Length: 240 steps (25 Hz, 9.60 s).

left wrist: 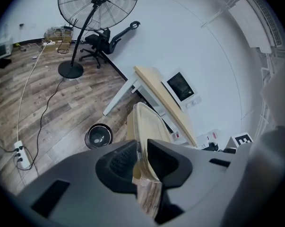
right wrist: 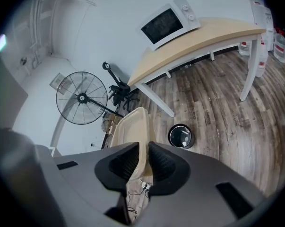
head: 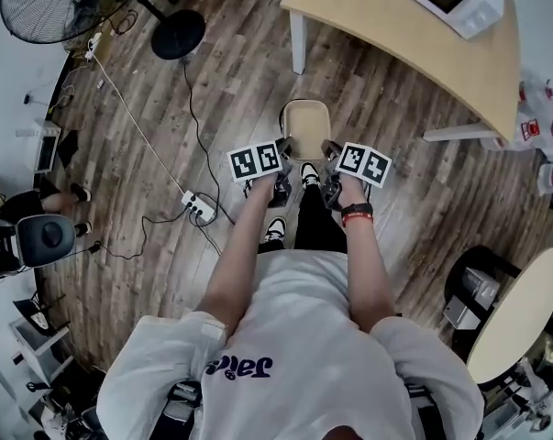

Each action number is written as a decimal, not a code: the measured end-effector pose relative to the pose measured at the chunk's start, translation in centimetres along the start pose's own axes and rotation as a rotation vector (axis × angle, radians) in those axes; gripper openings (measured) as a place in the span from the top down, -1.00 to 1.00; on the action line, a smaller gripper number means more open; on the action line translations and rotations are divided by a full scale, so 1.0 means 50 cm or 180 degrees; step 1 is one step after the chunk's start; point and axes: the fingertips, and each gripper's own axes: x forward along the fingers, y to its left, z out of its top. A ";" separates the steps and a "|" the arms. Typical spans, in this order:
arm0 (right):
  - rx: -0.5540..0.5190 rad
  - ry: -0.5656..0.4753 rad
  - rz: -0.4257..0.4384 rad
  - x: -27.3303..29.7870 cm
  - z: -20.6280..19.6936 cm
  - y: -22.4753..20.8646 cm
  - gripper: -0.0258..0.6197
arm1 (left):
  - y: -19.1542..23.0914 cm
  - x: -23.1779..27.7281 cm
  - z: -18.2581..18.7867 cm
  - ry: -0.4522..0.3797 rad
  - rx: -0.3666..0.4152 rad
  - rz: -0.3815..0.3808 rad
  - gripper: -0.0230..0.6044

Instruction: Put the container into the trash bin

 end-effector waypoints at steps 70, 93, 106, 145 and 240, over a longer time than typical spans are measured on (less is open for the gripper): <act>0.0172 0.0958 -0.0425 0.867 -0.148 -0.567 0.69 | 0.726 0.758 -0.174 0.0652 -0.0616 0.0483 0.67; 0.0139 0.1093 -0.0465 1.048 -0.142 -0.671 0.68 | 0.860 0.919 -0.183 0.0685 -0.0628 0.0616 0.65; 0.0319 0.0993 -0.0586 1.122 -0.142 -0.734 0.65 | 0.910 1.001 -0.193 0.0767 -0.0589 0.0707 0.62; -0.0203 0.0907 -0.0559 0.977 -0.107 -0.608 0.29 | 0.768 0.852 -0.144 0.0724 -0.0532 0.0444 0.12; -0.2359 -0.2096 0.0388 -0.413 0.113 0.430 0.75 | -0.281 -0.528 0.207 -0.2189 0.2368 0.0361 0.77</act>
